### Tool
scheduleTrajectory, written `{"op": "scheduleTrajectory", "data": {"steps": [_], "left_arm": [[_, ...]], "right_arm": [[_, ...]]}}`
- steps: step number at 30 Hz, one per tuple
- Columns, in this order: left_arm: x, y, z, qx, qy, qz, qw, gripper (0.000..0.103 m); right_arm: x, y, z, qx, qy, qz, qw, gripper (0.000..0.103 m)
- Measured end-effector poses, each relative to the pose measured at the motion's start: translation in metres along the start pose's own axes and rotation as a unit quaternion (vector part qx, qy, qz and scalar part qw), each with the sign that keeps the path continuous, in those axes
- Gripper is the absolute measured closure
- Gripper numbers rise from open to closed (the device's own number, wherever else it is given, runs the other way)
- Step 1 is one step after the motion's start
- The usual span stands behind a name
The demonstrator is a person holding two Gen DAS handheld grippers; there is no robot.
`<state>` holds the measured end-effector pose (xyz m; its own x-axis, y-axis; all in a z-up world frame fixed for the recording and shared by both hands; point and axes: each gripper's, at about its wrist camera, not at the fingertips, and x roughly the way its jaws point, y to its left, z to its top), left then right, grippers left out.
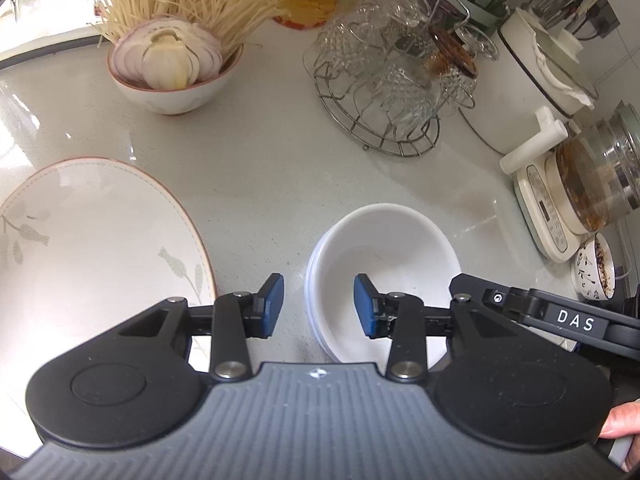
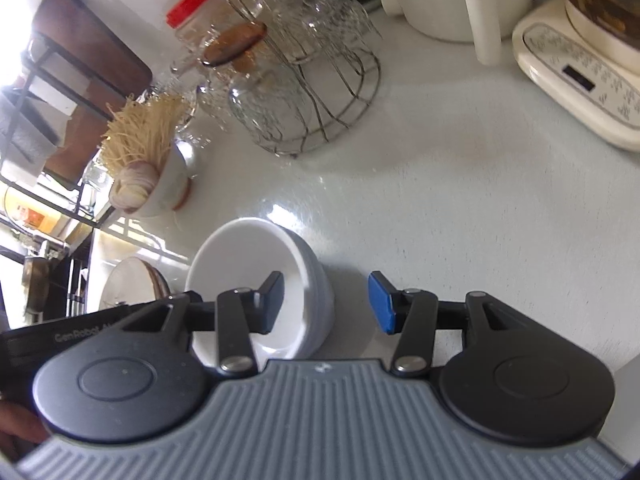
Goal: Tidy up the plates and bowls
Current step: 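Open both grippers to release the white bowl, then close both grippers on the rim of the nested white bowls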
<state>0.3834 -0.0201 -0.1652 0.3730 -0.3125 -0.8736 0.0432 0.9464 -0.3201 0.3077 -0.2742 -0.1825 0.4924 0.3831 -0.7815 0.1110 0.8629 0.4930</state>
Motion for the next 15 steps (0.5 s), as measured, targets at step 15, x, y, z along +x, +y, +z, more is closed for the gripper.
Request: {"op": "scheduleTrajectory", "data": {"steps": [15], "left_arm": [[0.032,-0.005,0.000,0.014,0.035,0.016,0.9992,0.060]], "right_arm": [[0.018,-0.004,-0.012,0.012,0.025,0.026,0.999,0.061]]}}
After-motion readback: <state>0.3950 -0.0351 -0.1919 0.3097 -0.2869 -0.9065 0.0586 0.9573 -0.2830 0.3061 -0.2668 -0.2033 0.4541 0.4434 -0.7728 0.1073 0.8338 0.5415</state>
